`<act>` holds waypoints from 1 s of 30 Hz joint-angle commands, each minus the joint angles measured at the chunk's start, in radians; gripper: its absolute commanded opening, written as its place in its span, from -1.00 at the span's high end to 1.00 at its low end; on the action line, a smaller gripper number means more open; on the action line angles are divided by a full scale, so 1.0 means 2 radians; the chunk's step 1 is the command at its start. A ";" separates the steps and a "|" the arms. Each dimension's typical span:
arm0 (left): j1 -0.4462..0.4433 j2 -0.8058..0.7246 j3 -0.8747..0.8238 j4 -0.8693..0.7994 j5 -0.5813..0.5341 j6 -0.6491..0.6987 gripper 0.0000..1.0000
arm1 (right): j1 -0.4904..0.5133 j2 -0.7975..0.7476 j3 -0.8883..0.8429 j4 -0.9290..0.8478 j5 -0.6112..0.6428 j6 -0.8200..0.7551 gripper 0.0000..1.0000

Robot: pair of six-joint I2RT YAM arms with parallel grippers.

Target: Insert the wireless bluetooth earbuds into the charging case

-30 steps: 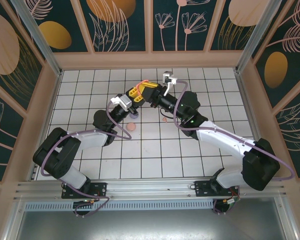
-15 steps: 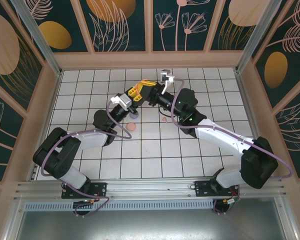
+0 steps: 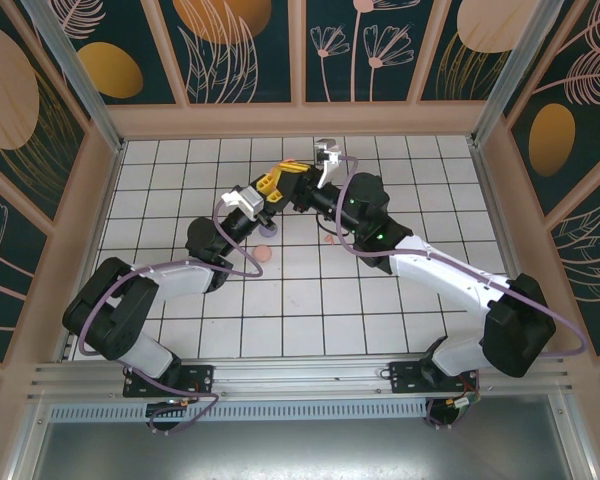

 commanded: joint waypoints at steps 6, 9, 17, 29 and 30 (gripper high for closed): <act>-0.007 -0.034 0.003 0.042 0.029 0.005 1.00 | 0.009 0.019 0.008 -0.058 0.022 -0.016 0.56; -0.007 -0.036 0.003 0.042 0.029 0.004 1.00 | 0.009 0.016 0.006 -0.060 0.031 -0.014 0.56; -0.008 -0.041 0.000 0.044 0.023 0.005 1.00 | 0.010 0.011 0.002 -0.065 0.043 -0.008 0.56; -0.012 -0.044 0.002 0.044 0.022 0.007 1.00 | 0.010 0.008 -0.002 -0.065 0.043 -0.007 0.51; -0.012 -0.044 0.002 0.043 0.023 0.007 1.00 | 0.010 0.008 -0.003 -0.065 0.044 -0.007 0.49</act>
